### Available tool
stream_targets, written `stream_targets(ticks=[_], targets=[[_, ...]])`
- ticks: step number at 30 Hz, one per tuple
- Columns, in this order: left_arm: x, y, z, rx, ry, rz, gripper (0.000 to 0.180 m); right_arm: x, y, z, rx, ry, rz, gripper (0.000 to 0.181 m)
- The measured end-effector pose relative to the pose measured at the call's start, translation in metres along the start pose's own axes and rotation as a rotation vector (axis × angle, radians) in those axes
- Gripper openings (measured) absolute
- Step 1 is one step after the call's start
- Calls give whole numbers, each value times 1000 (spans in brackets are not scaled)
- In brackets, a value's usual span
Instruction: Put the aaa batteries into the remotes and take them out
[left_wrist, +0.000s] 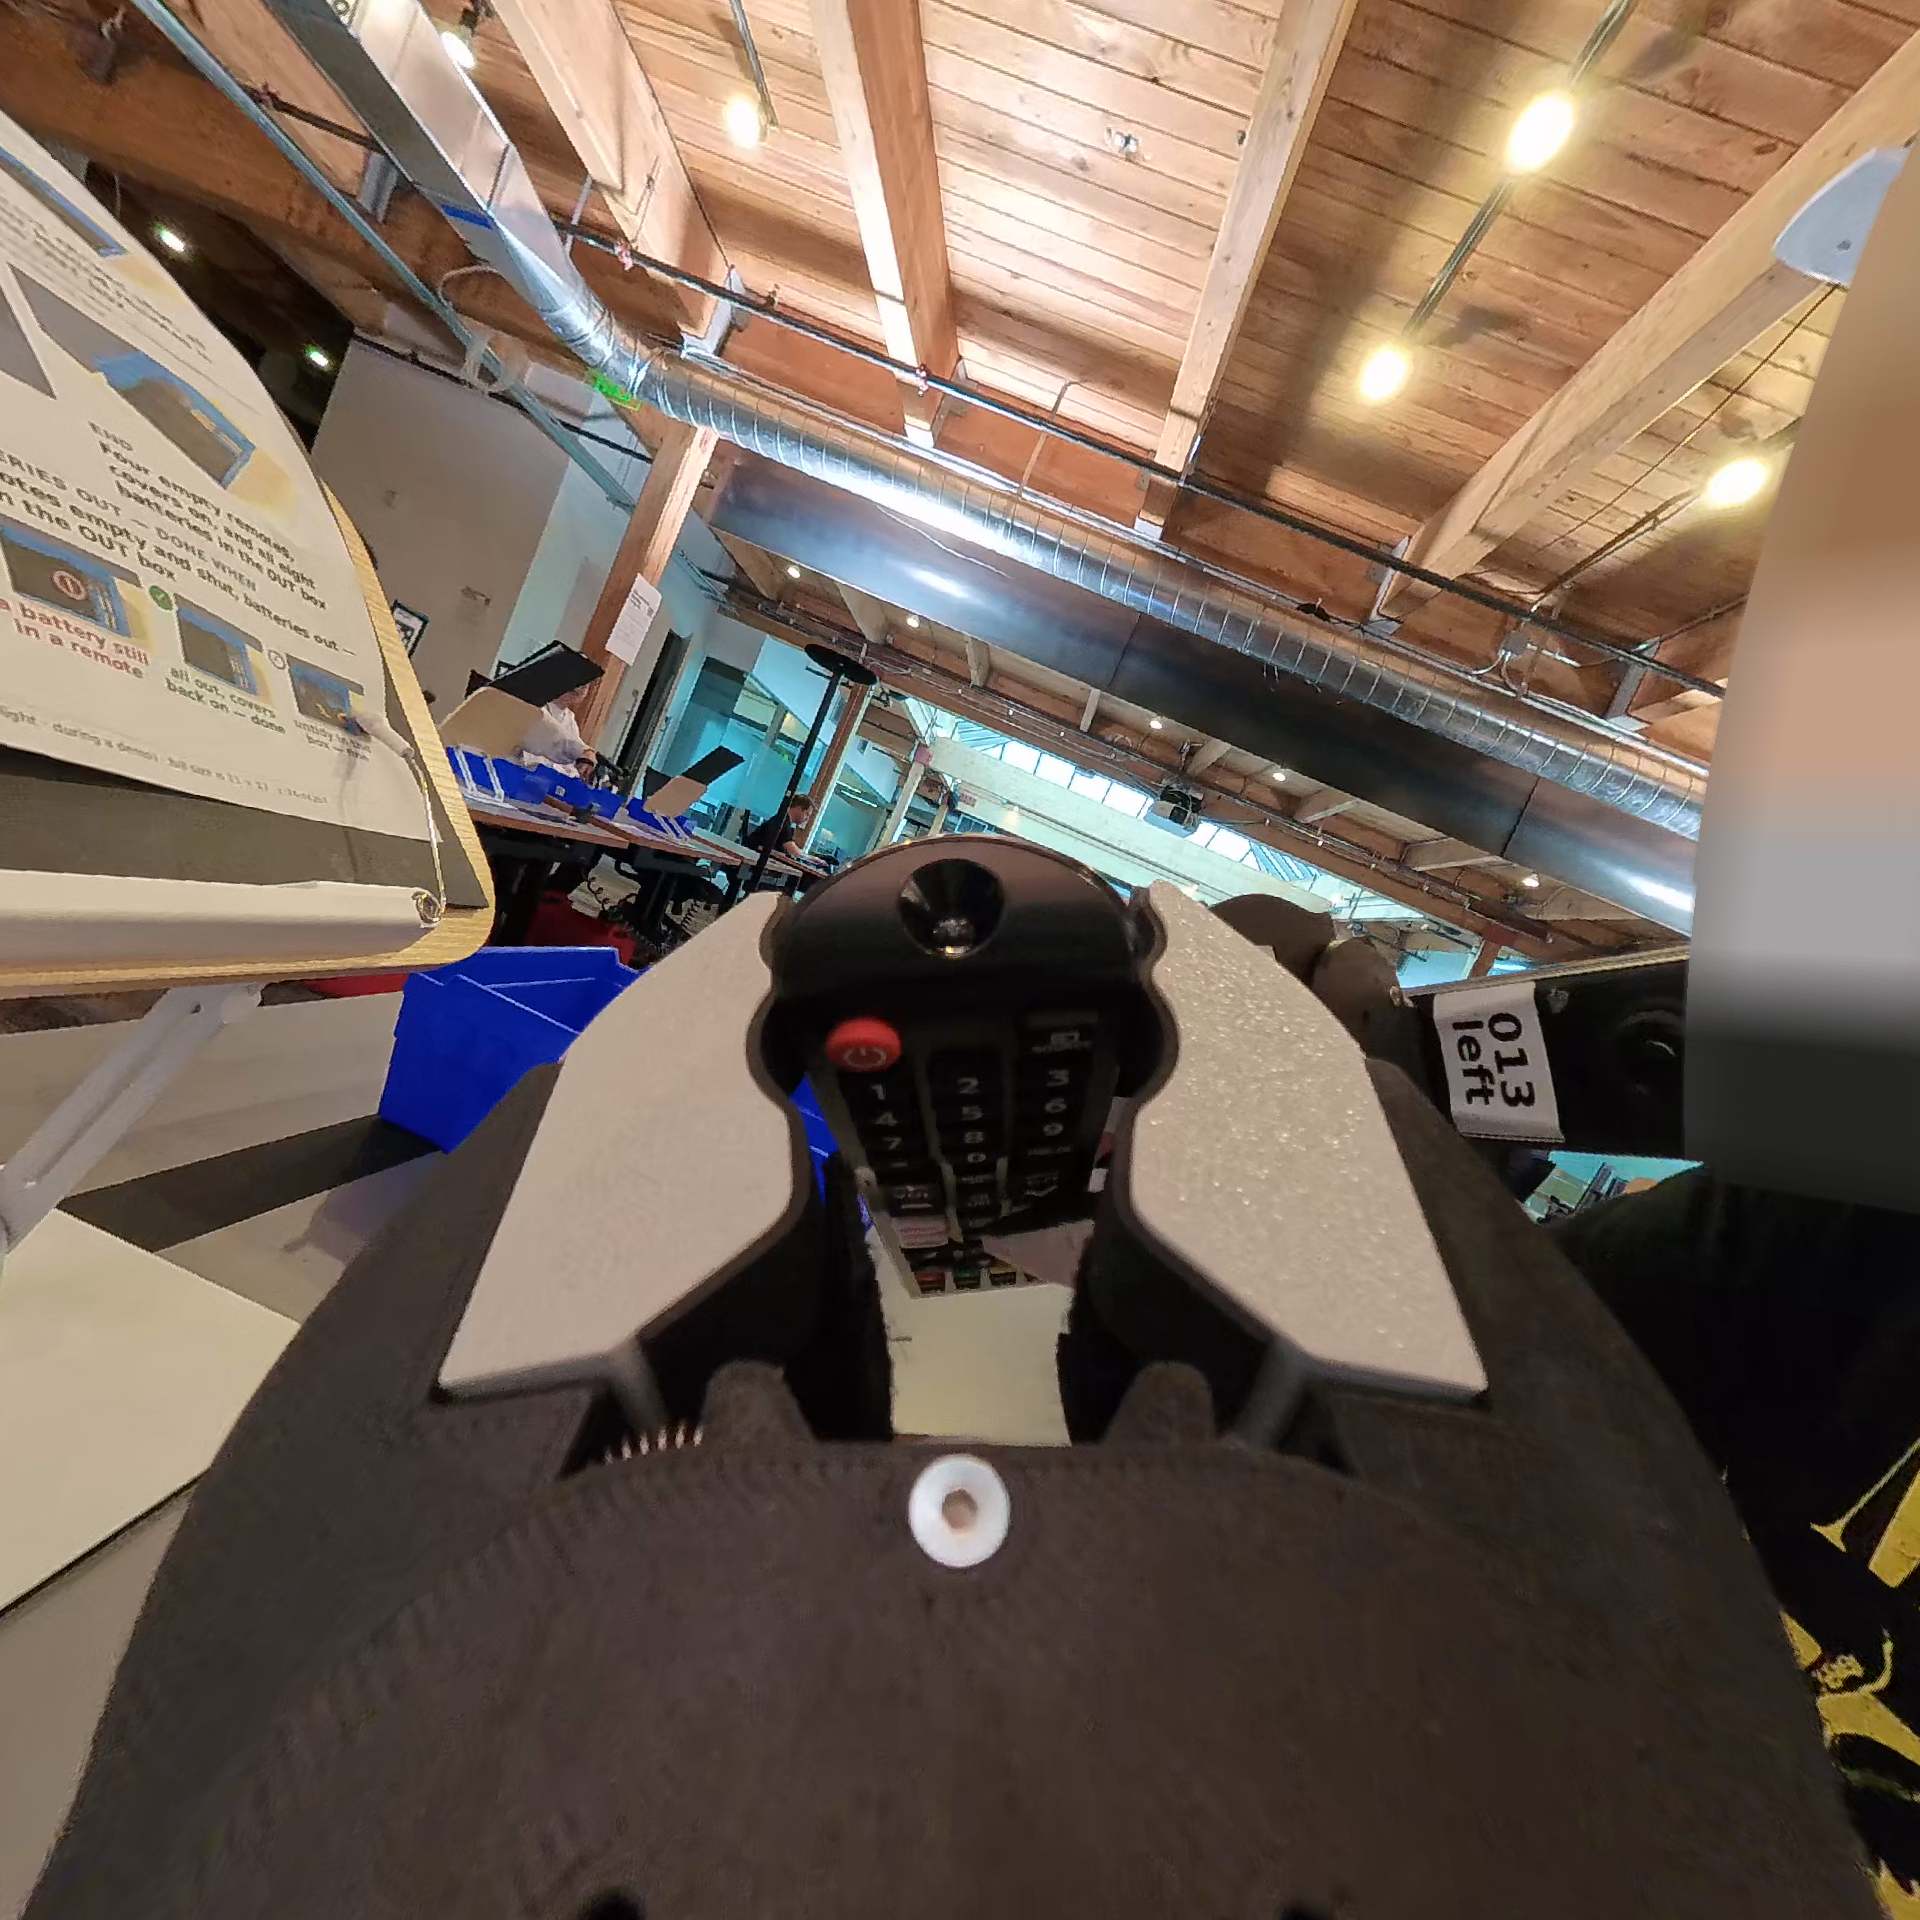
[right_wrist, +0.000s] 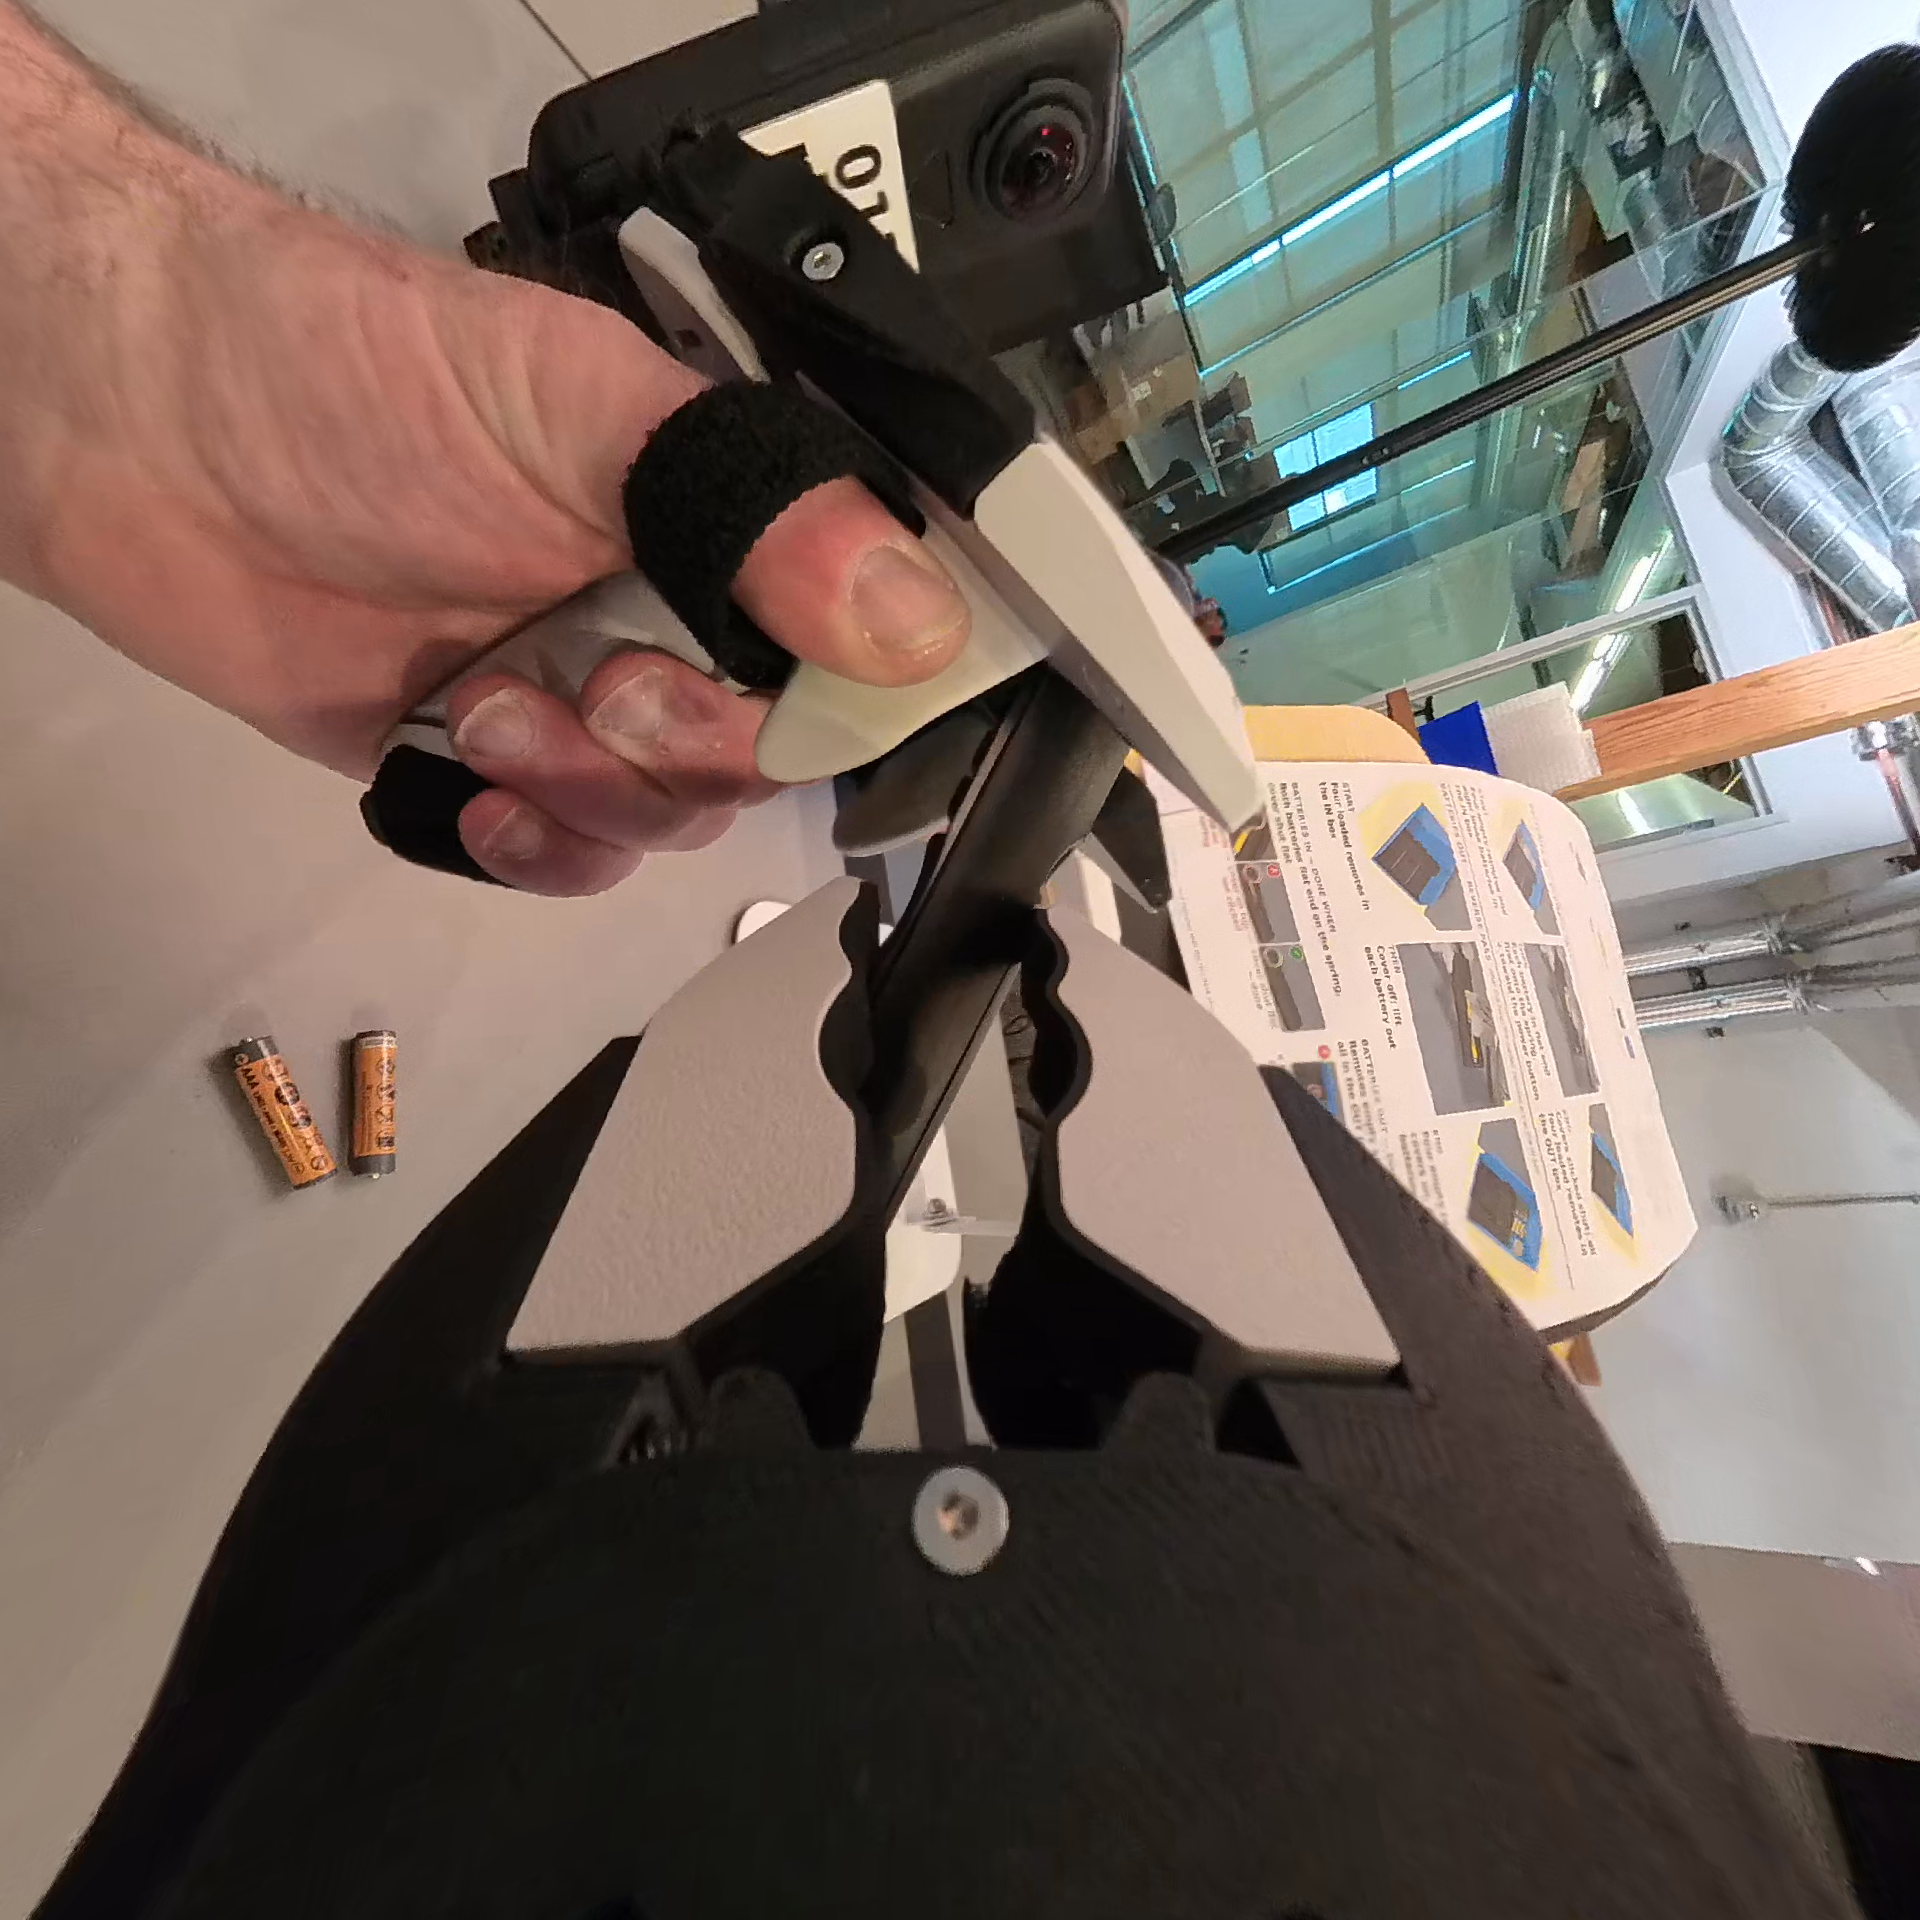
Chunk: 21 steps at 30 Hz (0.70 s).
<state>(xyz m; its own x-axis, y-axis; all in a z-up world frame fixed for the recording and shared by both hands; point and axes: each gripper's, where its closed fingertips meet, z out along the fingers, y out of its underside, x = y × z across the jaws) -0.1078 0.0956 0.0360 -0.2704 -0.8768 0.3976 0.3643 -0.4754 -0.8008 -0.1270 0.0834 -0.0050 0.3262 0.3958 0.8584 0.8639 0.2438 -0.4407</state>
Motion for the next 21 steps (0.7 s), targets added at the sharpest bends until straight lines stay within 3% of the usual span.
stream_targets(ticks=[10,21], targets=[[8,-5,1,3,34,22,61,-2,-11,2,80,-49,64,37],[-2,1,-1,-3,-18,22,60,0,3,4,10,-60,33,26]])
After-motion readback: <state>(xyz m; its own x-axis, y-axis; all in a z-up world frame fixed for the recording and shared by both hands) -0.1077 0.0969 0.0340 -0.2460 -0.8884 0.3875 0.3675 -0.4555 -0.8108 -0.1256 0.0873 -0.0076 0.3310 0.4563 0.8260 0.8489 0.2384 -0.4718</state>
